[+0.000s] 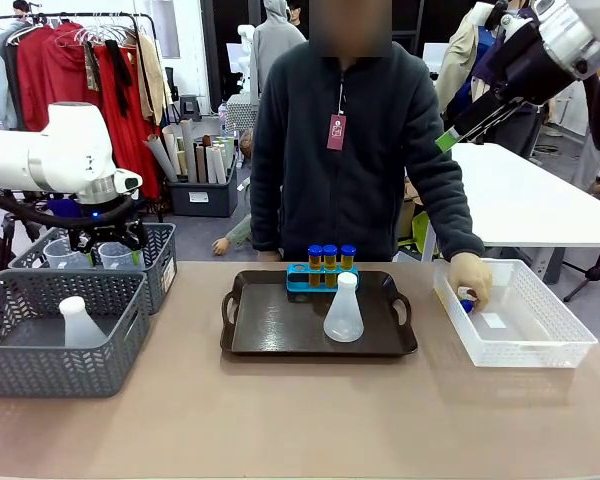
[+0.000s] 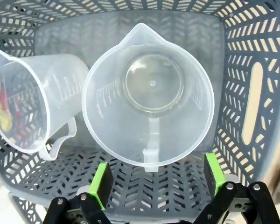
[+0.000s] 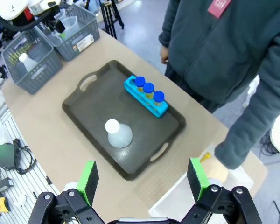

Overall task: Prepare the laboratory tools.
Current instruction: Pick up one Large Measuring Cup and place it on the Handle tray.

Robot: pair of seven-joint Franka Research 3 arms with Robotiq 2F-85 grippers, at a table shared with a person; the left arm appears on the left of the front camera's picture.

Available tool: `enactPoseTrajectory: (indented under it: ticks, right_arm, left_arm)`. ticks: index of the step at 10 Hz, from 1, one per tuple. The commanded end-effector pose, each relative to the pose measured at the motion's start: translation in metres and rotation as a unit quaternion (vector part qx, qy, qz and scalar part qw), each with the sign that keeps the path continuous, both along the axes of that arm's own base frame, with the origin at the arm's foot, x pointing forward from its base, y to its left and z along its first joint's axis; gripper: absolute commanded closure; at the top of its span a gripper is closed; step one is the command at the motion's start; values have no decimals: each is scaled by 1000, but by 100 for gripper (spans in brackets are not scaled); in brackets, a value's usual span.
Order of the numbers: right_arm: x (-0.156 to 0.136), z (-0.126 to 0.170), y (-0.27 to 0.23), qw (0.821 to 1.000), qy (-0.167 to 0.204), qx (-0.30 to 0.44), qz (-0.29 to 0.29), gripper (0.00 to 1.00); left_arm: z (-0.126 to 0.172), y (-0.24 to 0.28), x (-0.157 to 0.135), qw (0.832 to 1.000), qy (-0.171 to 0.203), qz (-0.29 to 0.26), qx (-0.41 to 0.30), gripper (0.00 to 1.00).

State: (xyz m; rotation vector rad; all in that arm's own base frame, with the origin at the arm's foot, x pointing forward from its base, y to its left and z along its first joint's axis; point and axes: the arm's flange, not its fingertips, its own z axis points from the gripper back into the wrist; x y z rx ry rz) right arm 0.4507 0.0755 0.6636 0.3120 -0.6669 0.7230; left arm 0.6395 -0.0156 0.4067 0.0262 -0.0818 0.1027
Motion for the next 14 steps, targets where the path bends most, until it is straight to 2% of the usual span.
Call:
enactPoseTrajectory:
  ticks: [1, 5, 7, 10, 14]
  right_arm:
    - [0, 1, 0, 1000, 0, 4, 3, 0]
    - [0, 1, 0, 1000, 0, 4, 3, 0]
    - [0, 1, 0, 1000, 0, 4, 3, 0]
    - [0, 1, 0, 1000, 0, 4, 3, 0]
    - [0, 1, 0, 1000, 0, 4, 3, 0]
  left_arm:
    - [-4, 5, 8, 1000, -5, -9, -6, 0]
    - [-18, 3, 17, 1000, -5, -11, -13, 0]
    - [-17, 5, 20, 1000, -20, -6, -10, 40]
    - [-15, 6, 21, 1000, -23, -7, -14, 99]
    - [-11, 6, 20, 1000, -22, -4, -22, 100]
